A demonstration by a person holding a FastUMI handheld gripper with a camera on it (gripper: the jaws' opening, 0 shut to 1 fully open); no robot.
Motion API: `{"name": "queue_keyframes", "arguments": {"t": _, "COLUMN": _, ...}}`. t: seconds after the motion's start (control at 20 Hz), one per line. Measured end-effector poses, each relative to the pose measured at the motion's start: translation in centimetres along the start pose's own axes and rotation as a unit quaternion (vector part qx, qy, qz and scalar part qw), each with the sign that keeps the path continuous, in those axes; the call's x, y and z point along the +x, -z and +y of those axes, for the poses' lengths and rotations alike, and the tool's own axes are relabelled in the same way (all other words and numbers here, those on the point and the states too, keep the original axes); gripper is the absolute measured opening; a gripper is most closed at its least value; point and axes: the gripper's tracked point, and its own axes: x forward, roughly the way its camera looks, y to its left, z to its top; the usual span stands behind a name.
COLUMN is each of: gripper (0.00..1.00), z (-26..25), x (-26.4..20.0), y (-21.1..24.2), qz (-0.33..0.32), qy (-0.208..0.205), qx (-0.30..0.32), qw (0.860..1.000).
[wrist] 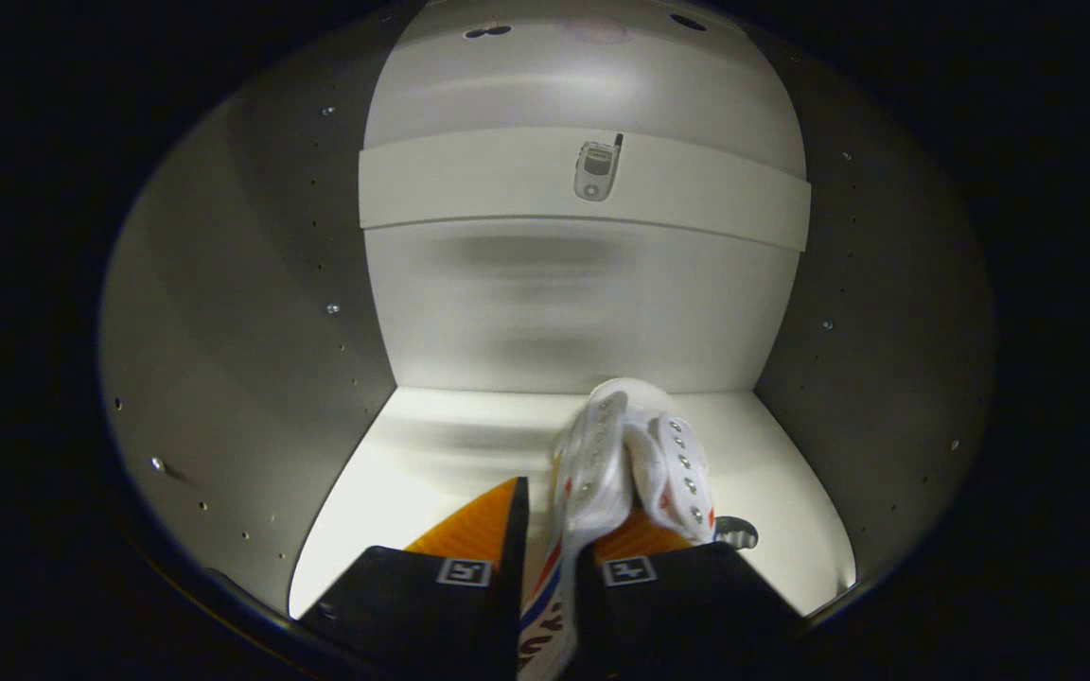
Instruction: Open the shoe cabinet door, grab the shoes and put them into the shoe cabinet, then close the shoe cabinet door.
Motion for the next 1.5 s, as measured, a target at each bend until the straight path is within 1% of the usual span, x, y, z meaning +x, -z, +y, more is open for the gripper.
{"name": "queue_keyframes", "arguments": {"t": 0.1, "gripper": 0.56, "z": 0.4, "x": -0.6, "y": 0.2, "qz": -0.003, "qy": 0.006, "qx": -0.009, "qw": 1.000}}
{"name": "queue_keyframes", "arguments": {"t": 0.25, "gripper": 0.74, "z": 0.9, "x": -1.3, "y": 0.7, "qz": -0.001, "qy": 0.009, "qx": -0.016, "qw": 1.000}}
{"name": "queue_keyframes", "arguments": {"t": 0.3, "gripper": 0.86, "z": 1.1, "x": -1.5, "y": 0.8, "qz": -0.003, "qy": 0.007, "qx": -0.013, "qw": 1.000}}
{"name": "queue_keyframes", "arguments": {"t": 0.4, "gripper": 0.97, "z": 0.9, "x": -2.0, "y": 0.7, "qz": -0.003, "qy": 0.009, "qx": -0.006, "qw": 1.000}}
{"name": "queue_keyframes", "arguments": {"t": 0.6, "gripper": 0.98, "z": 0.2, "x": -3.1, "y": 0.3, "qz": -0.015, "qy": 0.006, "qx": 0.021, "qw": 1.000}}
{"name": "queue_keyframes", "arguments": {"t": 0.8, "gripper": 0.98, "z": 0.4, "x": -5.0, "y": -0.5, "qz": -0.026, "qy": 0.001, "qx": 0.020, "qw": 0.999}}
{"name": "queue_keyframes", "arguments": {"t": 0.95, "gripper": 0.98, "z": -0.3, "x": -7.4, "y": -1.2, "qz": -0.033, "qy": 0.016, "qx": 0.025, "qw": 0.999}}
{"name": "queue_keyframes", "arguments": {"t": 1.0, "gripper": 1.00, "z": -0.4, "x": -8.3, "y": -1.3, "qz": -0.034, "qy": 0.016, "qx": 0.027, "qw": 0.999}}
{"name": "queue_keyframes", "arguments": {"t": 1.15, "gripper": 1.00, "z": -1.1, "x": -11.8, "y": -1.8, "qz": -0.048, "qy": 0.017, "qx": 0.036, "qw": 0.998}}
{"name": "queue_keyframes", "arguments": {"t": 1.3, "gripper": 1.00, "z": -1.8, "x": -16.6, "y": -2.3, "qz": -0.077, "qy": 0.013, "qx": 0.048, "qw": 0.996}}
{"name": "queue_keyframes", "arguments": {"t": 1.5, "gripper": 1.00, "z": -3.0, "x": -23.1, "y": -1.4, "qz": -0.101, "qy": 0.017, "qx": 0.049, "qw": 0.994}}
